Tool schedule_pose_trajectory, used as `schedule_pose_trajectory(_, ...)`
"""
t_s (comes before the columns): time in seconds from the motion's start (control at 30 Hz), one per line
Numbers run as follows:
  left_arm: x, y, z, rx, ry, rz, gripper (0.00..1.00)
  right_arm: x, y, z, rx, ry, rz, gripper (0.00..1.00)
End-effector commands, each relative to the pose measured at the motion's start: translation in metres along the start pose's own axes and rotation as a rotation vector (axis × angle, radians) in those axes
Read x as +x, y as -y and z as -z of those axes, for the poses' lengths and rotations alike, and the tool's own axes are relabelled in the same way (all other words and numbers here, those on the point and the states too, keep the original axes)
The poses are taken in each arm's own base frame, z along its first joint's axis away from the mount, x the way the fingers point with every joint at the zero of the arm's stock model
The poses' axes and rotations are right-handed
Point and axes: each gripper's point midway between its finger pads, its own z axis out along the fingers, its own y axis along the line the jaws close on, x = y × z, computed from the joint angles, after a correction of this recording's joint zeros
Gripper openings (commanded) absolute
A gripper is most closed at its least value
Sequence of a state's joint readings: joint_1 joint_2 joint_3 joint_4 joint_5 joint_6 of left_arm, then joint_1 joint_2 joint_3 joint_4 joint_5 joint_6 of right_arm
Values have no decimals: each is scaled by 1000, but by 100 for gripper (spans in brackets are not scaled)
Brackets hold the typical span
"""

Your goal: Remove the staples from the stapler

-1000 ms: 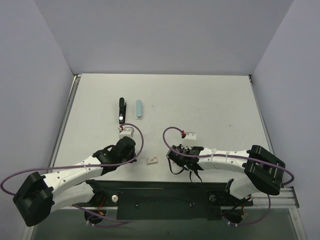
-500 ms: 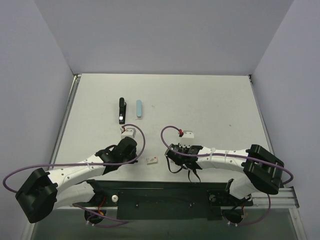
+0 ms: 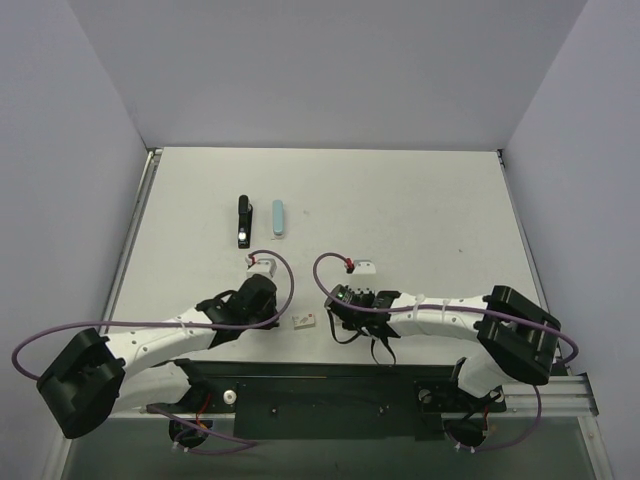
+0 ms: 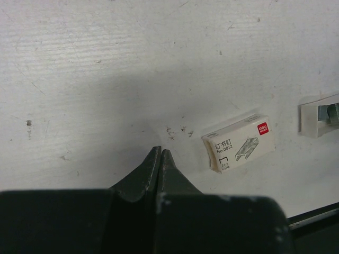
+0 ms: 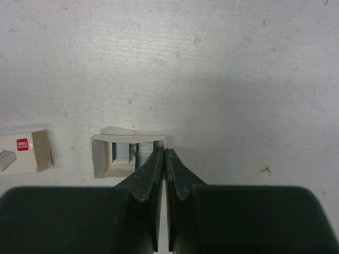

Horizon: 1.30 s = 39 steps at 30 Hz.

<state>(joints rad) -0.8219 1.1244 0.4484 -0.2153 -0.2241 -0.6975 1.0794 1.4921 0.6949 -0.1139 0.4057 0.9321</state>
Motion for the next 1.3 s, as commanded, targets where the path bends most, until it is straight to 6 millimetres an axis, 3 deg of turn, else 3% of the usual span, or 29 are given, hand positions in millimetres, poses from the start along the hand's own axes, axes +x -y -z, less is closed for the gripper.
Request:
schedule_pose_trajectory(0.0, -5, 13, -4, 51, 16, 18, 0, -10, -17, 0, -47, 6, 16, 0)
schedule_pose_trajectory(0.77, 18, 19, -12, 101, -44, 33, 0, -13, -50, 1, -129, -1, 89, 0)
schedule_pose_trajectory(1.27, 22, 22, -12, 119, -48, 38, 0, -12, -52, 1, -88, -2, 135, 0)
